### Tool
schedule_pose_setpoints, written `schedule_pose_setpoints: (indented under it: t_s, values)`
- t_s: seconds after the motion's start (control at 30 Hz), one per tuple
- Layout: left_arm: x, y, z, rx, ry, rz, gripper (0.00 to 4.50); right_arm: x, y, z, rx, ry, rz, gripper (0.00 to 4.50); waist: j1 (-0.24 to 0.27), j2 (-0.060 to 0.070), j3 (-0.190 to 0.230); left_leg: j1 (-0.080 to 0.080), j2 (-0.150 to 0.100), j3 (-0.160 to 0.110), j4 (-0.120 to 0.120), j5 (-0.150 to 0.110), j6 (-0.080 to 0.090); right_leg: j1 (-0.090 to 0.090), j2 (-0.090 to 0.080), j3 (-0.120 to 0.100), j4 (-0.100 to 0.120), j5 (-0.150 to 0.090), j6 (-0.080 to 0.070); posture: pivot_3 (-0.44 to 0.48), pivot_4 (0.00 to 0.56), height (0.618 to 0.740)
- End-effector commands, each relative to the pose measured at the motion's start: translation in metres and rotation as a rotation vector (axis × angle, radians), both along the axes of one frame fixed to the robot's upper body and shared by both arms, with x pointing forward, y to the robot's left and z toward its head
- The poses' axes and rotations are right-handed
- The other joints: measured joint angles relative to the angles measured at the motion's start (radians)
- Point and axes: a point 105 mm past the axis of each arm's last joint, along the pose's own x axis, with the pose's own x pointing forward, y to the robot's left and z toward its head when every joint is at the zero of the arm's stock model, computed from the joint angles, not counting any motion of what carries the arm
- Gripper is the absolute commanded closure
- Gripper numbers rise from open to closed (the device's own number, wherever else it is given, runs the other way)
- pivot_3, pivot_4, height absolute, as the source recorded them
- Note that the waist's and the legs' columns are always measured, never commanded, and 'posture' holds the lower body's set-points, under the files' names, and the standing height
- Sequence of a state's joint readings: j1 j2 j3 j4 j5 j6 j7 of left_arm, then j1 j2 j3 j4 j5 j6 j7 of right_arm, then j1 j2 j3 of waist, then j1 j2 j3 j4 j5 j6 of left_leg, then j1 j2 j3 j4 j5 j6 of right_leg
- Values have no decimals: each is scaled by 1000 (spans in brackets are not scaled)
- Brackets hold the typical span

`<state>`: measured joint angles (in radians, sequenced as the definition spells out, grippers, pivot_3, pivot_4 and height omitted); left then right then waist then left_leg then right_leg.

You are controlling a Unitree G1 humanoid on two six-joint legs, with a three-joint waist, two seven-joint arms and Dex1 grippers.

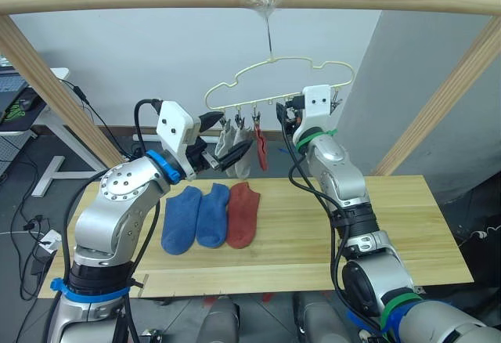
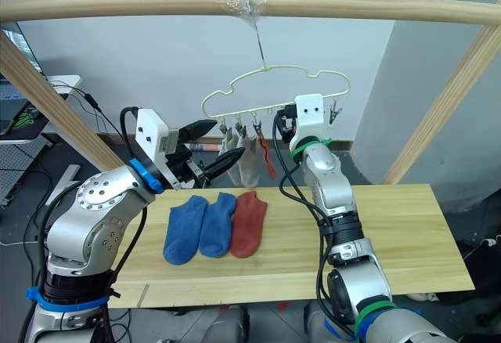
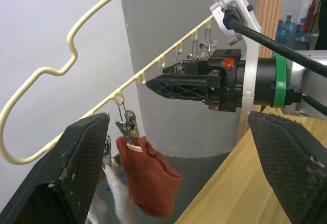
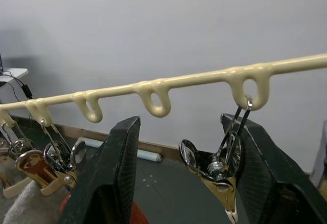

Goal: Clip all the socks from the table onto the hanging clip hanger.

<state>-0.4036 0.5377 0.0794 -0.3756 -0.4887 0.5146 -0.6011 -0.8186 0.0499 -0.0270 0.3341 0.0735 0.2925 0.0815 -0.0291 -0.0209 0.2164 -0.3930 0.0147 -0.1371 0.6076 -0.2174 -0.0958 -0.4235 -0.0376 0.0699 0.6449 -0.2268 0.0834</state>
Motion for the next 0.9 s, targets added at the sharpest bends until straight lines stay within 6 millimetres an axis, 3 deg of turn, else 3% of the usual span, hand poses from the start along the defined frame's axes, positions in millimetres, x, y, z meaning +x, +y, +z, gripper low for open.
schedule_pose_setpoints:
  t_s: [0.03, 0.27, 0.37, 0.53, 0.63, 0.7, 0.9]
  values:
    - [-6, -7, 12, -15, -50, -31, 0, -1, 1, 20, 33, -62, 1, 1886, 0, 0, 0, 0, 0, 0, 0, 0, 0, 0, 0, 0, 0, 0, 0, 134, 201, 740]
    - [-6, -8, 12, -20, -51, -40, 0, -1, -1, 18, 27, -56, -7, 1886, 0, 0, 0, 0, 0, 0, 0, 0, 0, 0, 0, 0, 0, 0, 0, 128, 200, 740]
    - [-6, -8, 12, -20, -51, -41, 0, -1, -2, 18, 27, -56, -12, 2458, 0, 0, 0, 0, 0, 0, 0, 0, 0, 0, 0, 0, 0, 0, 0, 128, 199, 740]
    - [-7, -9, 11, -21, -47, -43, 0, -1, -2, 17, 28, -53, -12, 4122, 0, 0, 0, -1, 0, 0, 0, 0, 0, -1, 0, 0, 0, 0, 0, 127, 198, 740]
    - [-8, -10, 7, -21, -37, -41, 0, -1, -4, 17, 30, -49, -14, 4491, 0, 0, 0, -1, 0, 0, 0, 0, 0, -1, 0, 0, 0, 0, 0, 127, 202, 740]
    - [-8, -11, -3, 11, -15, -27, 0, -1, -7, 14, 39, -32, -17, 4491, 0, 0, 0, -1, 0, 0, 0, 0, 0, -1, 0, 0, 0, -1, 0, 127, 202, 740]
    - [-6, -8, -82, 54, 255, 101, 0, -2, -11, 12, 39, -5, -8, 4491, -3, 2, 1, -1, 0, 0, -1, 0, 0, -1, 0, 0, 0, -1, -1, 99, 210, 740]
